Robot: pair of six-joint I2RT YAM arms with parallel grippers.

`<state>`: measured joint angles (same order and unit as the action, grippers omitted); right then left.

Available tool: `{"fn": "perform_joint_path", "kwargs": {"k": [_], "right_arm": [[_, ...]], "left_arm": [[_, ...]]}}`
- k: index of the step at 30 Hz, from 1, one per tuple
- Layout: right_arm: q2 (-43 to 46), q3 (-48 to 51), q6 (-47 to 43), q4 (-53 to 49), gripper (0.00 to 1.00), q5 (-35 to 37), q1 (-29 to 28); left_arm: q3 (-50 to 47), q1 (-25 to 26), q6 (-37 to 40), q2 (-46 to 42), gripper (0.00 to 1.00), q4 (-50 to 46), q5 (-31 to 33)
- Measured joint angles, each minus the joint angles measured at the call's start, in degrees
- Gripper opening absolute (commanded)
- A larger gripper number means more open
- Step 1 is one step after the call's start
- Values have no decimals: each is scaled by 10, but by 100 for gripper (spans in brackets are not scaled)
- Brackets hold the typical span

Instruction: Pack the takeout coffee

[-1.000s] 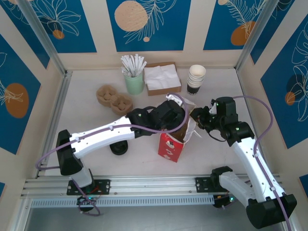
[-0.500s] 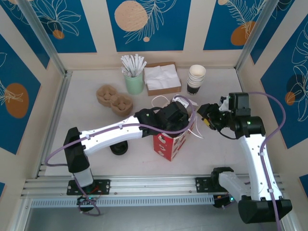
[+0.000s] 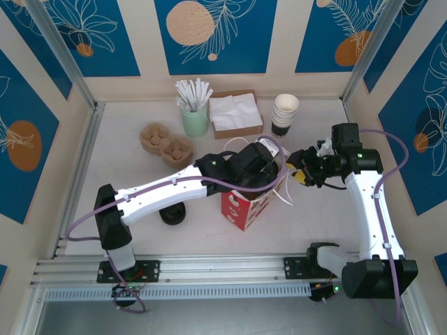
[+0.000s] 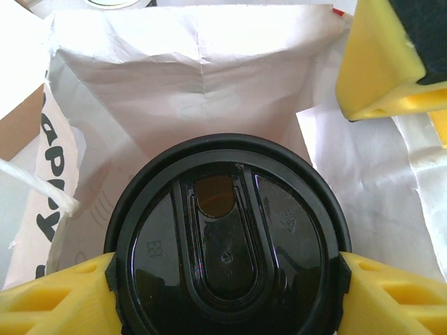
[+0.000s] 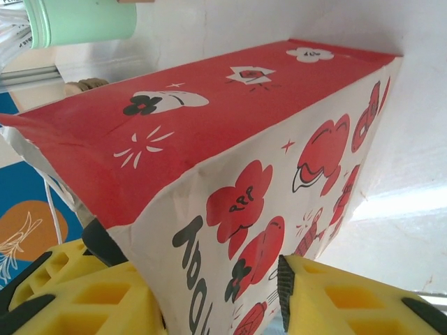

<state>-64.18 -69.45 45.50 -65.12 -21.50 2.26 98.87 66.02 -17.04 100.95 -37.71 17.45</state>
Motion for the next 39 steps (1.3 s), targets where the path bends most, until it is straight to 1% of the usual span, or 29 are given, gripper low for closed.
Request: {"fn": "perform_joint_path", "kwargs": {"k": [10, 16, 21, 25, 31, 34, 39], "right_arm": [[-31, -20, 2, -21, 39, -41, 0], [-64, -33, 8, -18, 35, -45, -7], [-95, -59, 3, -20, 26, -43, -15], [-103, -72, 4, -21, 17, -39, -22], [-112, -84, 12, -23, 7, -25, -39], [-120, -90, 19, -24, 4, -21, -48], [-140, -115, 26, -34, 3, -17, -56]], "left_arm": [[-11, 0, -9, -14, 70, -8, -7], [-11, -5, -9, -14, 71, -9, -5], [-11, -10, -9, -14, 71, -9, -6], [-10, -11, -9, -14, 71, -11, -14], [-6, -14, -9, -15, 70, -20, -28], [-4, -14, -9, -15, 69, -28, -29], [3, -15, -8, -15, 68, -37, -22]]}}
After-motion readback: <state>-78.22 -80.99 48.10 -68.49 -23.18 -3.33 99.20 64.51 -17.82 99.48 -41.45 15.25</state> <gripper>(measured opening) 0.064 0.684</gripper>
